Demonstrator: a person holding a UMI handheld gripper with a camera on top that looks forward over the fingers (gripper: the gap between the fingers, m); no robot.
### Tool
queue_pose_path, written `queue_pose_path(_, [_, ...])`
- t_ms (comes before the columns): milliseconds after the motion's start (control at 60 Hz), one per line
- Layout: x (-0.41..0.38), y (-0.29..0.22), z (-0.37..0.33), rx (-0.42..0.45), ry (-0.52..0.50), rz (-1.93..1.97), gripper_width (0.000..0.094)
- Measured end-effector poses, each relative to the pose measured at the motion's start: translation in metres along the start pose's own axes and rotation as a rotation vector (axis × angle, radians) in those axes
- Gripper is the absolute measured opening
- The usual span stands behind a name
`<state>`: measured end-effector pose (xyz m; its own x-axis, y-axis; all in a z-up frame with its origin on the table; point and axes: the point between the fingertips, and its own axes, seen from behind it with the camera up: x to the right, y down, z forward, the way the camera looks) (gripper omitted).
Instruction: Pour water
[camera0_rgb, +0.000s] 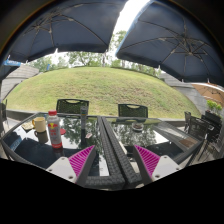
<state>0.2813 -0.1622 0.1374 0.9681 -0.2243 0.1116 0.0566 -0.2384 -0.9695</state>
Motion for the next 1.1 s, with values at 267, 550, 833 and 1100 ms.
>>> queue_pose_path(267, [-0.035,-0.010,-0.006,0.022,-0.094,-0.035,0.0793])
queue_pose_path(550, [-0.194,-0.035,0.049,0.065,-0.410,0.006,0.0790])
queue_pose_path(833, [-0.274,-0.024,0.155,0.066,-0.327,0.011,0.0791])
queue_pose_path(1100, [-0.275,-0.030,0.188,0.104,-0.224,0.078,0.0448])
